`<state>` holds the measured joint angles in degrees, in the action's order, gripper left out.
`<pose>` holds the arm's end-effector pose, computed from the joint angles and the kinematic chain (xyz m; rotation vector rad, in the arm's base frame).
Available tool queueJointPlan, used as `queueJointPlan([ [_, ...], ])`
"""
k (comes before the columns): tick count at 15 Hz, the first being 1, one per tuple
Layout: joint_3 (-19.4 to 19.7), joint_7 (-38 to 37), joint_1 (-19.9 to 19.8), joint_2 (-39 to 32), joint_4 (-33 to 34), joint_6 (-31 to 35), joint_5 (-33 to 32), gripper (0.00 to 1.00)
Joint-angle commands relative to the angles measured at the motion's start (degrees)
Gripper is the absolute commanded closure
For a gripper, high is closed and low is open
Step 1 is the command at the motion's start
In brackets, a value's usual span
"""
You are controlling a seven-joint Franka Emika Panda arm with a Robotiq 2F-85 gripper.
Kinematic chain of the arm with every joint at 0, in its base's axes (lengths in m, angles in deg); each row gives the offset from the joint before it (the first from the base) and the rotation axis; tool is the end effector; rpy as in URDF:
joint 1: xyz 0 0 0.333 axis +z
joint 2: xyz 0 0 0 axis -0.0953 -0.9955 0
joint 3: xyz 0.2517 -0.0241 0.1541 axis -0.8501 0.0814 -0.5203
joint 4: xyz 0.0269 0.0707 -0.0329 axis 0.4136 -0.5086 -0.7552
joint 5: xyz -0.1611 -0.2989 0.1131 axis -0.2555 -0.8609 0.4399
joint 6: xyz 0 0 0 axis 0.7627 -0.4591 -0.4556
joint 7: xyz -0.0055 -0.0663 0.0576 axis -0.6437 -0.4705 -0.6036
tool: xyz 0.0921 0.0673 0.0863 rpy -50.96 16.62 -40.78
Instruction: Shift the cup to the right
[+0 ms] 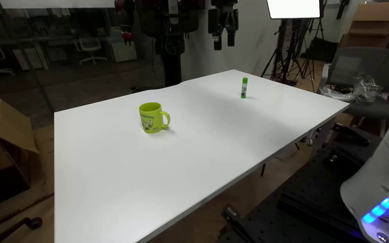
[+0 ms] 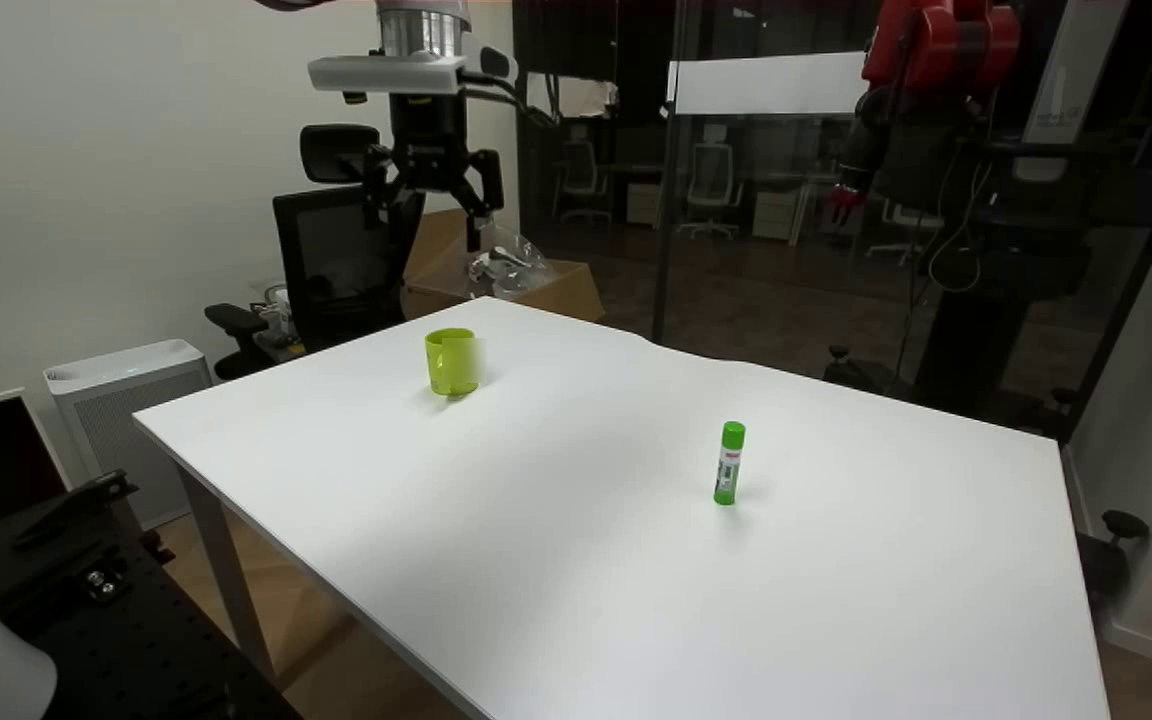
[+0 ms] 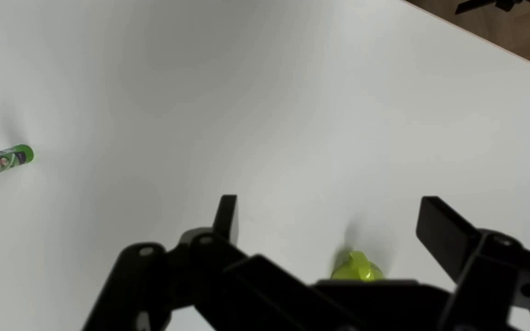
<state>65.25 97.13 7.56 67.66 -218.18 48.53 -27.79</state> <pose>0.4505 -0.0092 0.3653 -3.0868 -0.5602 0.0836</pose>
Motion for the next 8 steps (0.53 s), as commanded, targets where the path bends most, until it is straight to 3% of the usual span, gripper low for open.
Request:
queueJointPlan([
  [1, -1.3, -4.5, -0.7, -2.7, 0.2, 12.5, -2.1, 0.0],
  [4, -1.9, -7.3, -1.2, -9.7, 3.2, 27.7, -6.9, 0.0],
  [5, -1.4, -3.8, -0.9, -4.7, 0.1, 21.7, -4.2, 0.0],
  [8, -1.6, -4.0, -1.0, -6.6, 0.2, 23.2, -4.5, 0.0],
])
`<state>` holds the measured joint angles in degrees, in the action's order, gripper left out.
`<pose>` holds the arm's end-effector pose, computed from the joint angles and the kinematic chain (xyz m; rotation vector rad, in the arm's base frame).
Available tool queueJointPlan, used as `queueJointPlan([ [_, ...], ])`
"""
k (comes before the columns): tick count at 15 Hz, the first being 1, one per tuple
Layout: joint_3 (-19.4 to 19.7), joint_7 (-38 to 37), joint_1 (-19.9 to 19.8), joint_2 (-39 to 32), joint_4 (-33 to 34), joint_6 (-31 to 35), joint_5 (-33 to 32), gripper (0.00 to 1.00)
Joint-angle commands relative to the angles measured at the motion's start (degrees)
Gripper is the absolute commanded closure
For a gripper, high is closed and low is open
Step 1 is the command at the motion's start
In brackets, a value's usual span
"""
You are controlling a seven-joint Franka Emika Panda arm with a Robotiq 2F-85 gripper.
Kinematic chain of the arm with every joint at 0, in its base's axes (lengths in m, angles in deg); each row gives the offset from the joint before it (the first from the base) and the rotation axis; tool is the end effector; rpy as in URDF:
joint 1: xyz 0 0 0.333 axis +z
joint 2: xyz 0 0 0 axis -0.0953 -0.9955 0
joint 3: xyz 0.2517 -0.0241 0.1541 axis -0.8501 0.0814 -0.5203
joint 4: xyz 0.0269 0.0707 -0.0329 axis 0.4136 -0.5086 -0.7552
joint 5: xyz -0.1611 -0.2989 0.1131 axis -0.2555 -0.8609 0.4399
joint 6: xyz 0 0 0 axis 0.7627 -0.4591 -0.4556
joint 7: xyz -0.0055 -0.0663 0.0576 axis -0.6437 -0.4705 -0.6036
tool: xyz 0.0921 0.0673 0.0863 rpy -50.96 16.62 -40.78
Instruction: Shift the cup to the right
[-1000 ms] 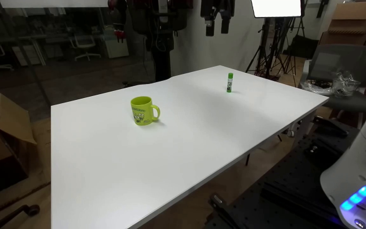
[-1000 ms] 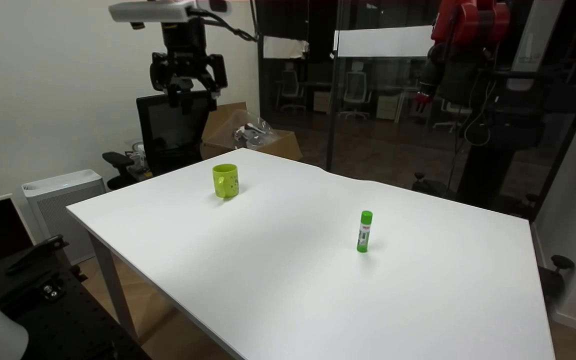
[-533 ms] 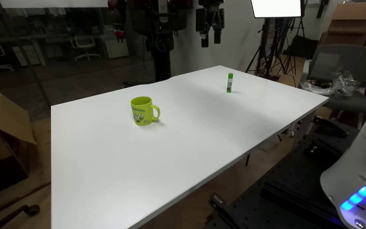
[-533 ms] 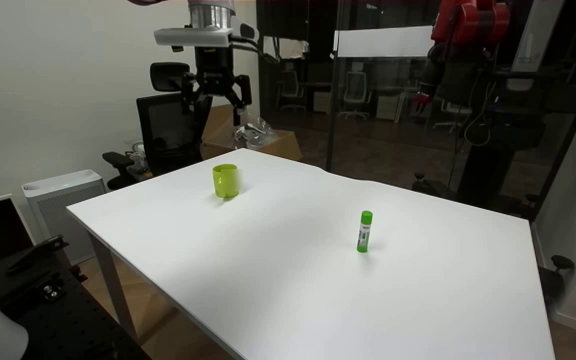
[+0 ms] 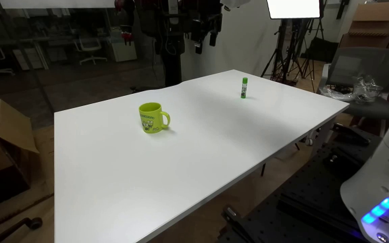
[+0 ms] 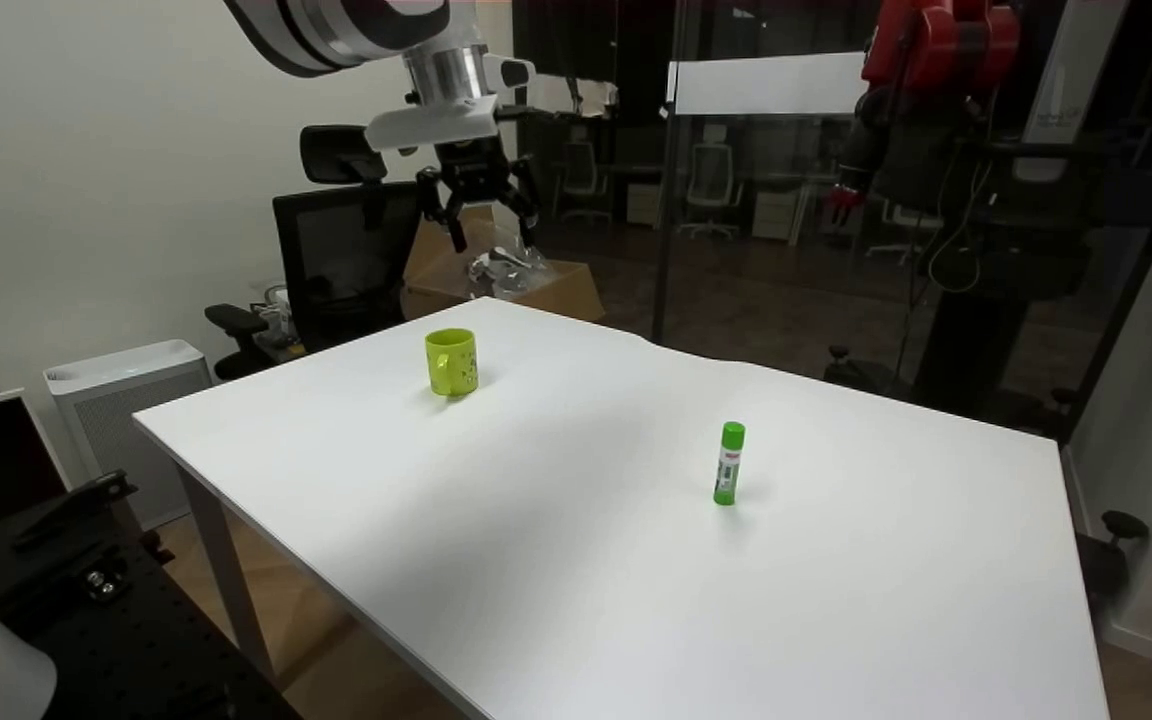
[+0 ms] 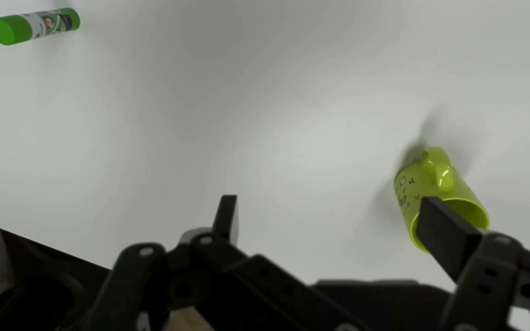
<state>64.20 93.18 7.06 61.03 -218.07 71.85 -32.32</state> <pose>0.5084 -0.0051 0.3516 2.9727 0.5424 0.3458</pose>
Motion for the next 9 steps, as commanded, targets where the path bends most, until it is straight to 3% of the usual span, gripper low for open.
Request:
queueJointPlan([
  [1, -0.6, 0.0, -0.6, 0.3, 0.1, -0.4, 0.0, 0.0],
  [5, -2.0, 13.2, 1.1, -5.8, 3.7, 0.7, 8.3, 0.0],
  [8, -5.2, 24.2, 1.4, -11.8, 8.3, 0.6, 17.0, 0.0],
  [9, -6.1, 24.9, 1.0, -13.4, 9.8, -1.0, 16.8, 0.0],
])
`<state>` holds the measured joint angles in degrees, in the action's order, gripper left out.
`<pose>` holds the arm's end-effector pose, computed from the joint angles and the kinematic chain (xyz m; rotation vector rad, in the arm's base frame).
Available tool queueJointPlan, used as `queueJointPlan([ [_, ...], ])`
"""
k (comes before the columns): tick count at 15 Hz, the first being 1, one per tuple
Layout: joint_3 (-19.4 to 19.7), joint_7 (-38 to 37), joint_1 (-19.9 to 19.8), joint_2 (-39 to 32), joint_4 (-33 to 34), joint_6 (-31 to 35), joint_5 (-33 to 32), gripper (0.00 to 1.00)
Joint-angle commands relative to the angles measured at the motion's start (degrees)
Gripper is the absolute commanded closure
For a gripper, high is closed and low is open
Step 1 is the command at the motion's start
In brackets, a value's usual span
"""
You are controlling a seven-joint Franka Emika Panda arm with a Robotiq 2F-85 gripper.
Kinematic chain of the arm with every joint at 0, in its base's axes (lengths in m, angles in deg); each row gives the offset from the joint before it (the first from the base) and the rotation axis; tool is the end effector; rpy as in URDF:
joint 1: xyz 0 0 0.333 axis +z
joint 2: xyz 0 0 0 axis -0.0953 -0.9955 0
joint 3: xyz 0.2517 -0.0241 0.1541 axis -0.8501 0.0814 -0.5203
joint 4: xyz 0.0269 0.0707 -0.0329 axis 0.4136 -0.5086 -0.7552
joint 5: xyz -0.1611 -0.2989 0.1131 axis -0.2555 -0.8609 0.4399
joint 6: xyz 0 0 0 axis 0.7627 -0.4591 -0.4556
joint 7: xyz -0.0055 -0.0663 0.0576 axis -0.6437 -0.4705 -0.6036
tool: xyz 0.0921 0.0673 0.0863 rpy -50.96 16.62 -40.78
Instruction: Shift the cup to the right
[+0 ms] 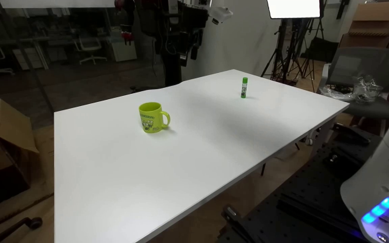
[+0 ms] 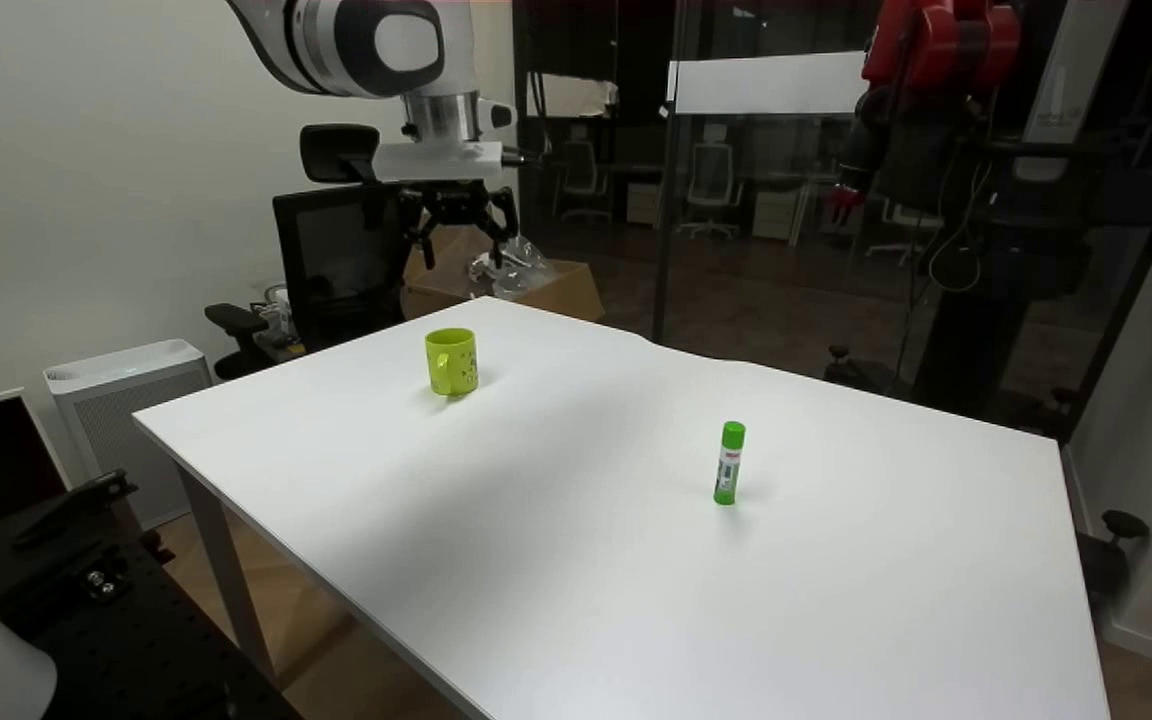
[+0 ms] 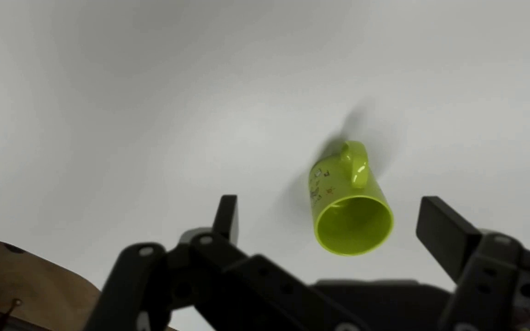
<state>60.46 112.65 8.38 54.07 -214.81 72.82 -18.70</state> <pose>0.5255 0.0438 0.3151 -2.9451 -0.9261 -0.3264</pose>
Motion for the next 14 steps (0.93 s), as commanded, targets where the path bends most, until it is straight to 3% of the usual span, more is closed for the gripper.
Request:
queueJointPlan([
  [1, -2.0, 2.0, -0.9, -2.0, 1.5, -0.3, 1.2, 0.0],
  [4, -3.6, 3.6, -1.2, -6.1, 4.7, -0.4, 1.6, 0.0],
  [7, -2.6, 0.2, -0.6, -8.9, 7.2, -1.0, -3.6, 0.0],
  [11, 0.1, -11.5, 0.7, -16.0, 12.7, -1.0, -16.7, 0.0],
  [12, -2.3, -7.0, -1.5, -11.6, 8.0, -0.5, -13.1, 0.0],
  [14, -1.8, -9.0, -1.4, -14.6, 10.2, -0.4, -15.7, 0.0],
])
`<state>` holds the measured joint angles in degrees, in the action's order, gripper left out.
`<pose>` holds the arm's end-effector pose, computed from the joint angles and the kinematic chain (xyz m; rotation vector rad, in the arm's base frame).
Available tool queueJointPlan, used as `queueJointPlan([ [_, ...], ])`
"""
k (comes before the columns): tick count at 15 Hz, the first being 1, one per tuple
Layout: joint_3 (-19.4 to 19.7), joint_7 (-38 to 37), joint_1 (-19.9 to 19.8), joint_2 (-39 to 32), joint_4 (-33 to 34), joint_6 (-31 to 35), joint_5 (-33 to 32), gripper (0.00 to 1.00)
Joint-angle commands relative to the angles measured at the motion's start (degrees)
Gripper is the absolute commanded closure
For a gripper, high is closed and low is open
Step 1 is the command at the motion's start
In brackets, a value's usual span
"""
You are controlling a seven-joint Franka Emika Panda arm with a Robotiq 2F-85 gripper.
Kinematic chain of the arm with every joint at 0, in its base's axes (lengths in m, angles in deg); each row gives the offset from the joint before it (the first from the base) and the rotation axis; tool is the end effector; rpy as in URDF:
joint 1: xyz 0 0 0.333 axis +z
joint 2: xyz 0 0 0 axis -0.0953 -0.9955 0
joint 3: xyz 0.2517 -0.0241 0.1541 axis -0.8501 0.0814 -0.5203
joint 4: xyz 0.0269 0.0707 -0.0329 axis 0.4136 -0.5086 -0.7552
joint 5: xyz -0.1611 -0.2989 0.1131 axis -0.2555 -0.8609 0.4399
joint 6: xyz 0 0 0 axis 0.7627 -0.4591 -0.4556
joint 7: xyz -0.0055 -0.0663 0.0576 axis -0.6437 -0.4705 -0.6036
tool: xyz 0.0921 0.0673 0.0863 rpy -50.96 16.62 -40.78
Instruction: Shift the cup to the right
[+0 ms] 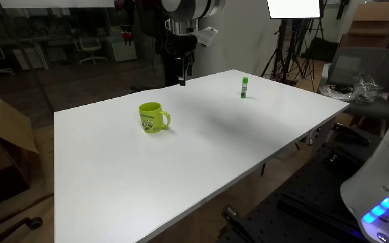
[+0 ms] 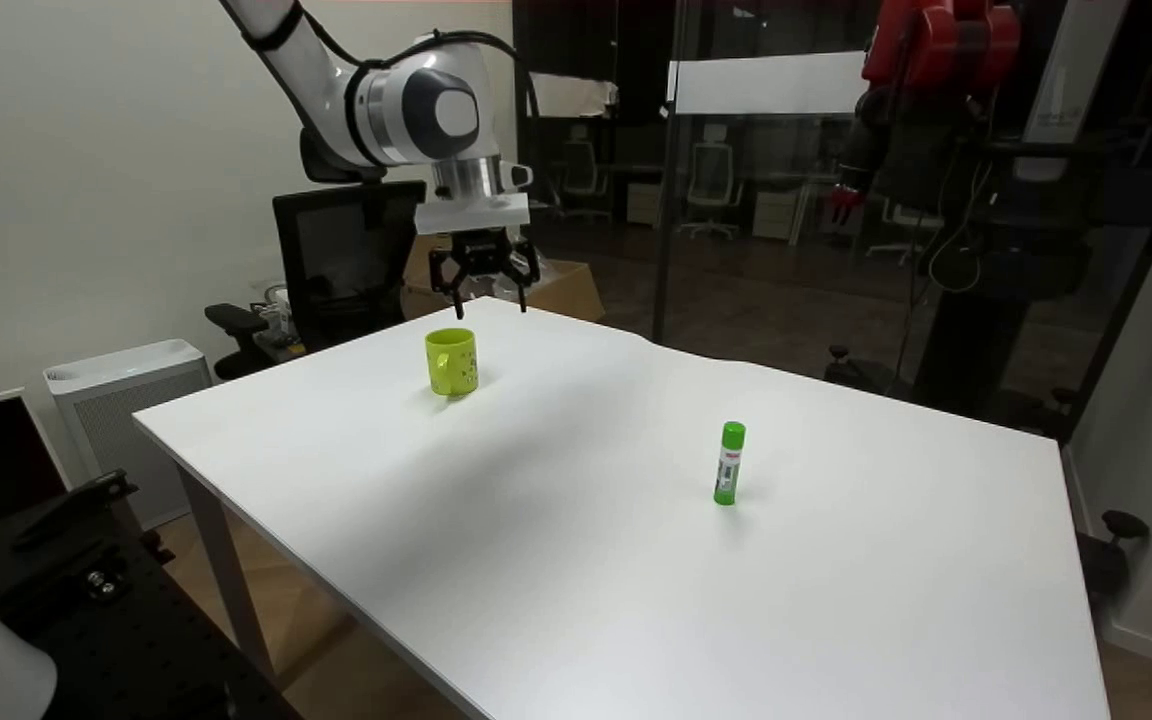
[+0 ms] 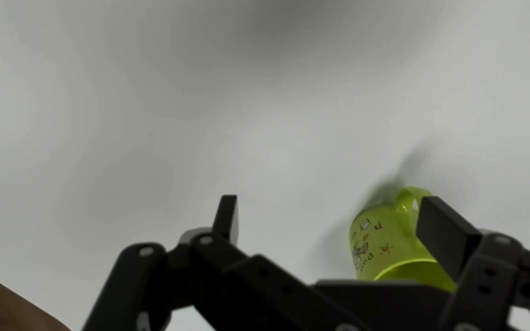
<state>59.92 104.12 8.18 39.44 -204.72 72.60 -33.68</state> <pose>0.5686 0.0480 0.2464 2.8871 0.9996 0.1465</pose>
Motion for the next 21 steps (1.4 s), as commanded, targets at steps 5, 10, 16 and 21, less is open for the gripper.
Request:
queueJointPlan([
  [5, -2.5, -0.5, -0.7, -4.4, 5.5, -0.3, -0.9, 0.0],
  [10, -5.0, 0.9, 0.4, -10.9, 14.3, -1.5, -1.7, 0.0],
  [16, -6.1, 1.7, 0.3, -13.9, 17.0, -0.9, -2.3, 0.0],
  [21, -7.1, 2.9, 0.6, -15.9, 17.9, -0.6, -2.5, 0.0],
])
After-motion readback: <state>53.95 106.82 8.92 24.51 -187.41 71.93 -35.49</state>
